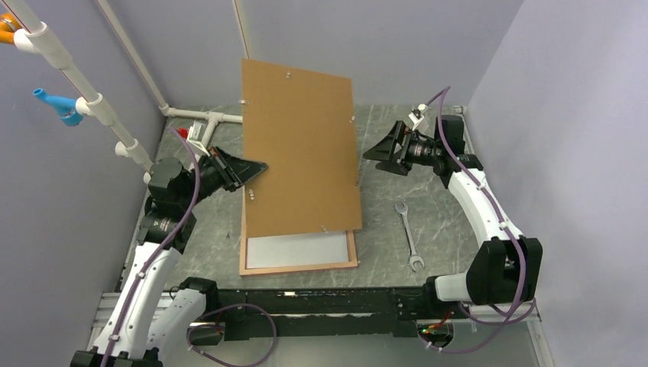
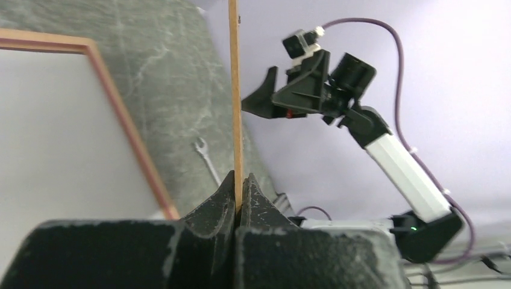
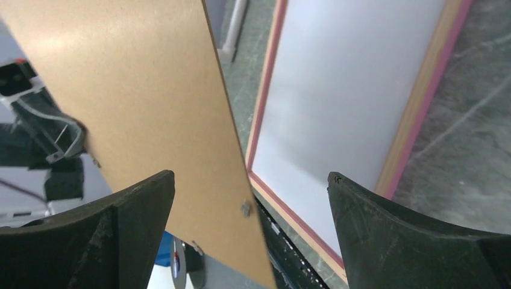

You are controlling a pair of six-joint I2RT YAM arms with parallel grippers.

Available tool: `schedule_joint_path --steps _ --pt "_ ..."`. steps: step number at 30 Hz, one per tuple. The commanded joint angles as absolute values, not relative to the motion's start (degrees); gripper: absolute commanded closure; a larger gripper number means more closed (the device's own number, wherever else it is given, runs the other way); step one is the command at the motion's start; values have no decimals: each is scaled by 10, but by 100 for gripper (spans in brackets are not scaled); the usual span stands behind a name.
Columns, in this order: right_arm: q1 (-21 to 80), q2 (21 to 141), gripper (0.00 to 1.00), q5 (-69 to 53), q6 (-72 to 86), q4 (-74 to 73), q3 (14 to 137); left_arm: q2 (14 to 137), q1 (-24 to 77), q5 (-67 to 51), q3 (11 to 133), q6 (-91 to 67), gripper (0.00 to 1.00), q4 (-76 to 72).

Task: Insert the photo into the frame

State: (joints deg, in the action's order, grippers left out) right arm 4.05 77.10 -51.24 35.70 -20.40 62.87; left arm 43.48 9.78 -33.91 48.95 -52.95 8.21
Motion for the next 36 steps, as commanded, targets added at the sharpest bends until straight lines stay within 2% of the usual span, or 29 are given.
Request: schedule_joint_path --steps 1,3,7,9,14,18,21,24,27,29,31,35,36 --pt "37 746 1 -601 377 -95 620 446 85 -469 473 -668 100 -193" --pt "37 743 1 -625 413 -32 604 456 83 -489 463 -698 100 -248" --pt "36 743 0 -676 542 158 575 459 83 -500 459 -699 100 -259" --pt "36 745 2 -694 644 292 553 459 83 -499 459 -690 100 -246" --pt "43 779 13 -710 931 671 533 463 82 -496 452 -684 100 -234" --pt "59 822 34 -710 1107 886 544 469 83 -496 439 -697 100 -259" --pt "71 851 50 -709 1188 978 557 470 83 -489 438 -691 100 -252" --pt "80 840 58 -720 1159 942 553 469 83 -485 441 -679 100 -236" --pt "80 809 80 -727 1062 836 544 466 83 -482 445 -664 100 -215" --pt "80 786 100 -729 989 735 544 463 83 -478 450 -651 92 -191" --pt "80 761 100 -728 909 610 548 462 83 -471 459 -627 74 -157" --pt "80 710 100 -710 684 306 574 464 82 -429 505 -529 23 -13" --pt "80 701 100 -703 627 231 584 464 83 -411 519 -505 16 32"
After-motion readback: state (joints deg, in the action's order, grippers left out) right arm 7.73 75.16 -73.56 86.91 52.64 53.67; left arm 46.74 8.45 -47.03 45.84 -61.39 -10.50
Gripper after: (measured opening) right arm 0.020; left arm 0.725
